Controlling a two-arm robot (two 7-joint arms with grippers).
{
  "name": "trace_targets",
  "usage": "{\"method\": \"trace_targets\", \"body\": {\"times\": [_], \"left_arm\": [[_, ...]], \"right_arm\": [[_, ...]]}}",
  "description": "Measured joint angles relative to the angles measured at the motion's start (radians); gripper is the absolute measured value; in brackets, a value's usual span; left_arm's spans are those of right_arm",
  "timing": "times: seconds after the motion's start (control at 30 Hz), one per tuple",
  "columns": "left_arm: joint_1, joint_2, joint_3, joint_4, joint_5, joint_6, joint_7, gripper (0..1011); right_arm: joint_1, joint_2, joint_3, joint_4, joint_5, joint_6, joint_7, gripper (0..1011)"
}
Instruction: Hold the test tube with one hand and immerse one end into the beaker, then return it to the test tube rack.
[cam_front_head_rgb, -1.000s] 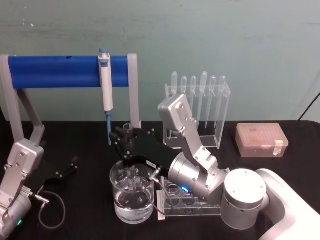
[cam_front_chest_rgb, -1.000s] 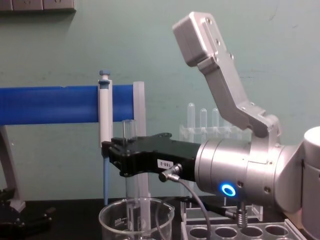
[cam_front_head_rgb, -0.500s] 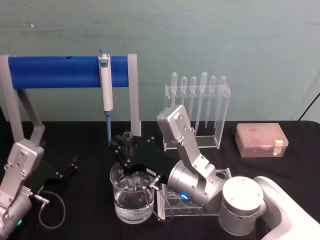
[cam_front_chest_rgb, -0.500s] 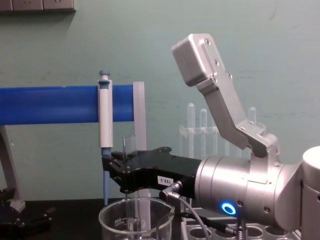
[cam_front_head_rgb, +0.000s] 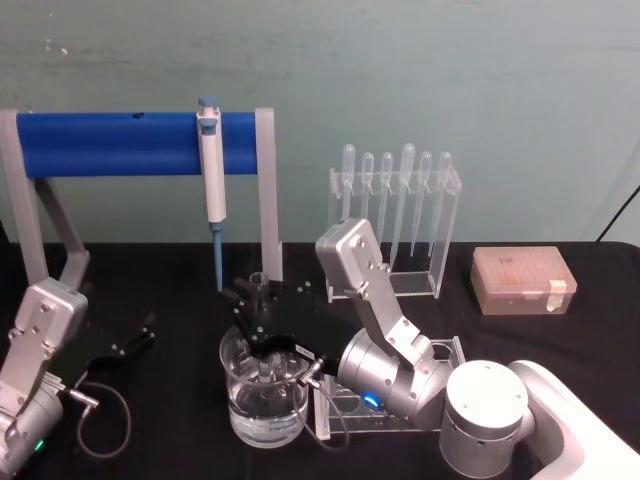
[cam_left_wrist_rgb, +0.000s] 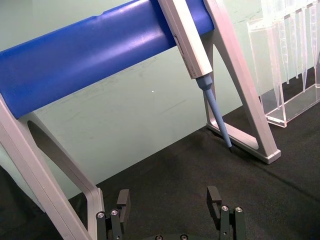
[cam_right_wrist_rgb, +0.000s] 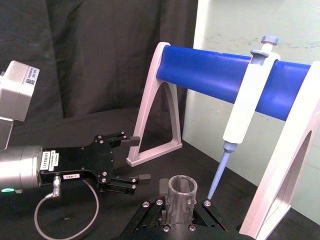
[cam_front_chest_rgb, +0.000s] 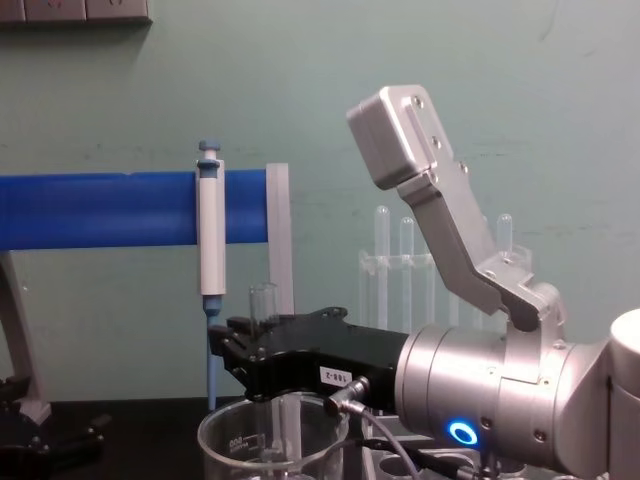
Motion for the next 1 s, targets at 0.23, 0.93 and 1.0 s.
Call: {"method": "trace_targets", "body": {"times": [0.23, 0.93, 1.0], "left_arm": [[0.0, 0.0, 0.0, 0.0, 0.0, 0.0, 0.0, 1000], [0.0, 0.0, 0.0, 0.0, 0.0, 0.0, 0.0, 1000], [0.0, 0.0, 0.0, 0.0, 0.0, 0.0, 0.0, 1000]], "right_arm": [[-0.001, -0.001, 0.002, 0.0, 0.0, 0.0, 0.0, 127], [0.001, 0.0, 0.001, 0.0, 0.001, 0.001, 0.0, 127], [0.001, 0.0, 0.001, -0.001, 0.001, 0.001, 0.0, 127]]}}
